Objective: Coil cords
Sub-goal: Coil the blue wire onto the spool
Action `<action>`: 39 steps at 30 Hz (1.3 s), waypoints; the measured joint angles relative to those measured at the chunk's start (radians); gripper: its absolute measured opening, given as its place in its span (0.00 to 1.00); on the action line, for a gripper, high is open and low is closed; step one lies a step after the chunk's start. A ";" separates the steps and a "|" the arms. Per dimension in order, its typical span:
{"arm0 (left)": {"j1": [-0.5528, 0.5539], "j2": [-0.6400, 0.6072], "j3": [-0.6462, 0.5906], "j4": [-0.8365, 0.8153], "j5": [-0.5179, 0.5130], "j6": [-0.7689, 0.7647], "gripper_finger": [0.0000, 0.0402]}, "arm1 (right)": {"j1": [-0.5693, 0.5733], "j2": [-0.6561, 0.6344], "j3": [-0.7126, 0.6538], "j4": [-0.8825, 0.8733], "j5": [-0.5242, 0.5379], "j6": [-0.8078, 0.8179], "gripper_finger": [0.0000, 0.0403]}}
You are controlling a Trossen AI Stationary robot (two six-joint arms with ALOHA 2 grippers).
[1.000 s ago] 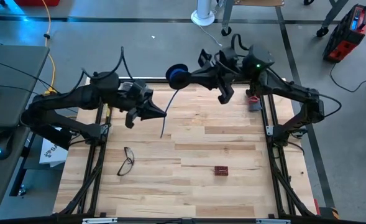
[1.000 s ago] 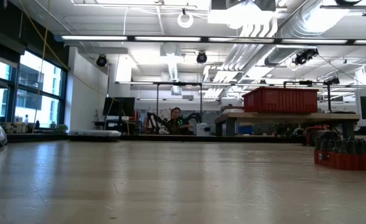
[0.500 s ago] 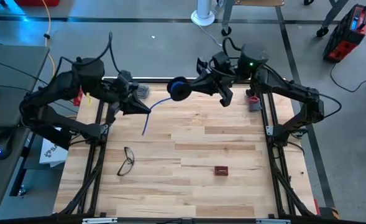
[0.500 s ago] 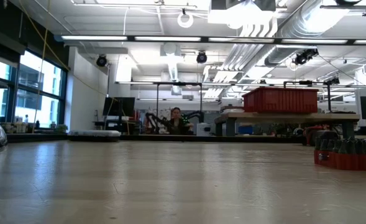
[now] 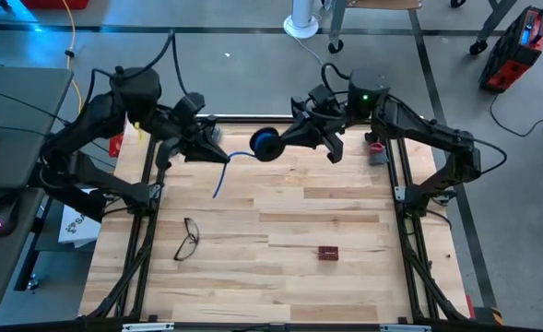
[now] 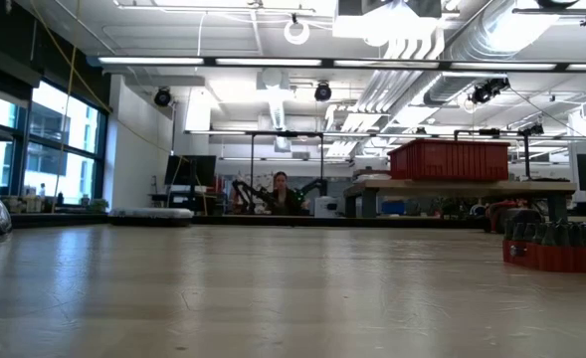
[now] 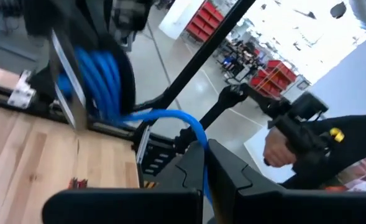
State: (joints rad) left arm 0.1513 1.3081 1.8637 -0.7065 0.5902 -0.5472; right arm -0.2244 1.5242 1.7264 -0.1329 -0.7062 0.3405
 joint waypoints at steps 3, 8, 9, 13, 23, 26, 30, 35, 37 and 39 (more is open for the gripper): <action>0.030 0.027 0.046 -0.003 0.034 0.000 0.00 | 0.023 0.000 0.000 -0.038 -0.007 -0.001 0.00; 0.082 0.080 0.107 -0.001 0.110 0.001 0.00 | 0.065 0.000 0.000 -0.043 -0.001 -0.001 0.00; 0.090 0.095 0.116 0.003 0.133 0.001 0.00 | 0.071 0.000 0.000 -0.044 0.005 -0.001 0.00; 0.115 0.165 0.153 0.030 0.224 0.000 0.00 | 0.094 0.000 0.000 -0.048 0.032 -0.001 0.00; 0.182 0.327 0.255 0.212 0.412 -0.028 0.00 | 0.145 0.000 0.000 -0.049 0.071 0.005 0.00; 0.185 0.356 0.264 0.214 0.420 -0.026 0.01 | 0.155 0.000 0.000 -0.034 0.089 0.019 0.00; 0.184 0.389 0.264 0.212 0.414 -0.018 0.07 | 0.172 0.001 0.000 -0.014 0.113 0.021 0.00; 0.185 0.402 0.263 0.213 0.410 -0.008 0.20 | 0.185 0.001 0.000 0.023 0.123 0.022 0.00; 0.184 0.400 0.263 0.213 0.409 0.003 0.25 | 0.187 0.001 0.000 0.059 0.123 0.022 0.00; 0.182 0.400 0.264 0.213 0.399 0.001 0.30 | 0.188 0.001 0.000 0.092 0.123 0.027 0.00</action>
State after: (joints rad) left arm 0.3336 1.7081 2.1273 -0.4937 0.9897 -0.5461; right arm -0.0368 1.5253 1.7264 -0.0407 -0.5835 0.3671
